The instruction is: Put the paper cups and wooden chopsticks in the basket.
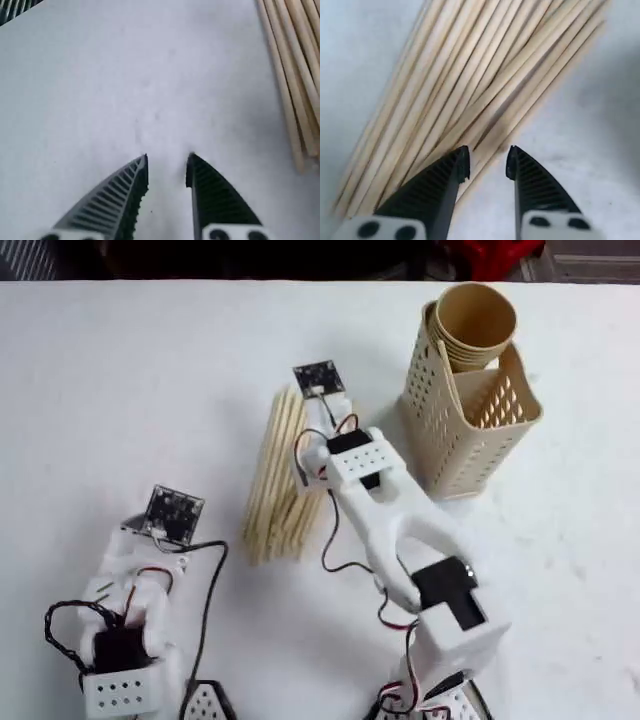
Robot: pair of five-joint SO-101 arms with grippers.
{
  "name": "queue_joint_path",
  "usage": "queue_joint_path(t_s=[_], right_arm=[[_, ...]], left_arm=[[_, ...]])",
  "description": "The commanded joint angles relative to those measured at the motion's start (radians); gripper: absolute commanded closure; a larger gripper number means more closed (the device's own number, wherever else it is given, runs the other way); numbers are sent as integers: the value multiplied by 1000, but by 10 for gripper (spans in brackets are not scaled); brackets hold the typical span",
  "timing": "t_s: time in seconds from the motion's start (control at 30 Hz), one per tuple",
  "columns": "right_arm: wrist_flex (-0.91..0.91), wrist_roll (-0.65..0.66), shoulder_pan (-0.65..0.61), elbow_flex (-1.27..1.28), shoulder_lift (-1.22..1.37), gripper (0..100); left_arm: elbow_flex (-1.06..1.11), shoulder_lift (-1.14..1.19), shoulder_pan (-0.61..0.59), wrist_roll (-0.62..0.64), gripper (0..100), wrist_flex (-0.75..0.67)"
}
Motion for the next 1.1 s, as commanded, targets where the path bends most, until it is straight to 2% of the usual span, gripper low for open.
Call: queue_joint_path(t_s=[0.0, 0.47, 0.67, 0.93, 1.07], right_arm=[[-13, -14, 35, -37, 12, 865], [-5, -14, 73, -28, 5, 869], [-12, -9, 73, -37, 90, 950], [65, -3, 73, -103, 122, 937], [82, 31, 70, -106, 88, 981]], left_arm=[[-3, -8, 16, -12, 857, 3], [-3, -8, 16, -12, 857, 3], [-3, -8, 16, -12, 857, 3], [-3, -8, 15, -12, 857, 3], [-3, -8, 15, -12, 857, 3]])
